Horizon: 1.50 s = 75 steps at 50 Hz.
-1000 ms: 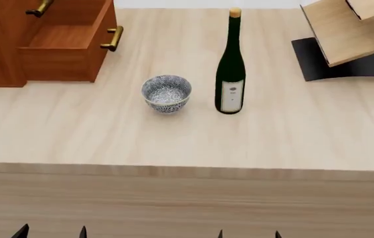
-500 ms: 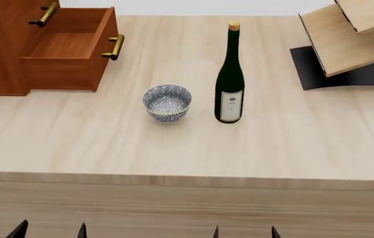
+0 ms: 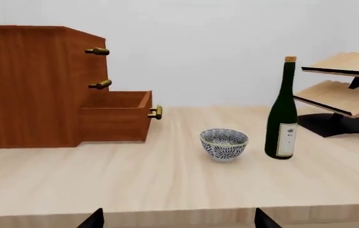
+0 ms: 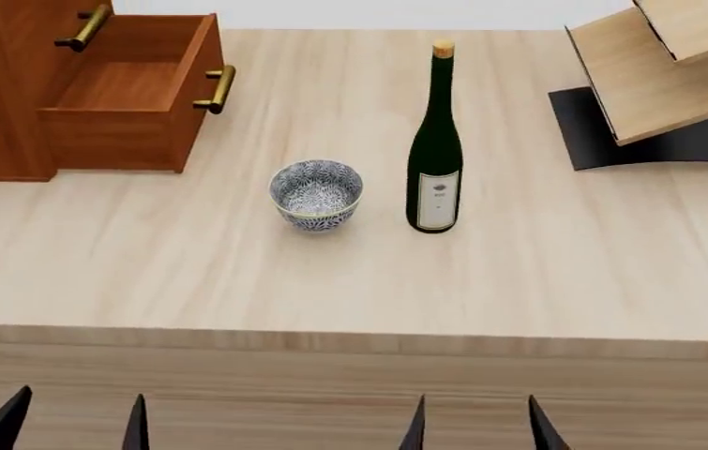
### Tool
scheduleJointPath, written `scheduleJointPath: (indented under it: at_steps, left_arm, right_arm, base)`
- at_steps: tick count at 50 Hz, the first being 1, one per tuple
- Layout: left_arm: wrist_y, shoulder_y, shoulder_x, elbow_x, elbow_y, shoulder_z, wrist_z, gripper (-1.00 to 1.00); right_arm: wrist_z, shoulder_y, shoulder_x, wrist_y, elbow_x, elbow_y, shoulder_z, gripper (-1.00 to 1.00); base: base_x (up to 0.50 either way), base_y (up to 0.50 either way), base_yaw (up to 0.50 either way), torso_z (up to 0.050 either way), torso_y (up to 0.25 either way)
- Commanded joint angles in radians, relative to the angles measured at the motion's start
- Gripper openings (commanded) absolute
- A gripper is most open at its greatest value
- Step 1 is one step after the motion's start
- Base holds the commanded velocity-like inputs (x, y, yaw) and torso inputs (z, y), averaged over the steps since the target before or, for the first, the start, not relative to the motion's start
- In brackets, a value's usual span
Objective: Put the bowl in the bottom drawer of the cabinet.
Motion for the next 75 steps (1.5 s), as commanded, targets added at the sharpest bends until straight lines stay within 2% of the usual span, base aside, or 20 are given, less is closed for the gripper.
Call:
scheduleJointPath:
  at_steps: [1,16,31,56,75]
  left_arm:
    - [-0.091,-0.037,-0.055,-0.041,0.13,-0.015,0.003,1.0]
    - [-0.243,-0.135,-0.128,-0.051,0.296,-0.052,-0.028,1.0]
    - [-0.438,-0.306,-0.211,-0.114,0.463,-0.139,-0.056,1.0]
    - [-0.795,-0.629,-0.33,-0.285,0.687,-0.255,-0.092,1.0]
    - [-0.951,-0.747,-0.366,-0.389,0.79,-0.308,-0.124,1.0]
  right_arm:
    - [0.023,0.043,0.025,0.094,0.015,-0.086,0.018,1.0]
    - [0.036,0.131,0.053,0.239,0.05,-0.185,0.038,1.0]
    - [0.053,0.241,0.077,0.379,0.081,-0.253,0.064,1.0]
    - [0.053,0.33,0.094,0.442,0.13,-0.259,0.087,1.0]
    - [0.056,0.347,0.102,0.459,0.15,-0.273,0.084,1.0]
  base:
    - [0.0,0.0,0.0,0.0,0.0]
    - [0.0,0.0,0.0,0.0,0.0]
    - [0.0,0.0,0.0,0.0,0.0]
    - [0.0,0.0,0.0,0.0,0.0]
    - [0.0,0.0,0.0,0.0,0.0]
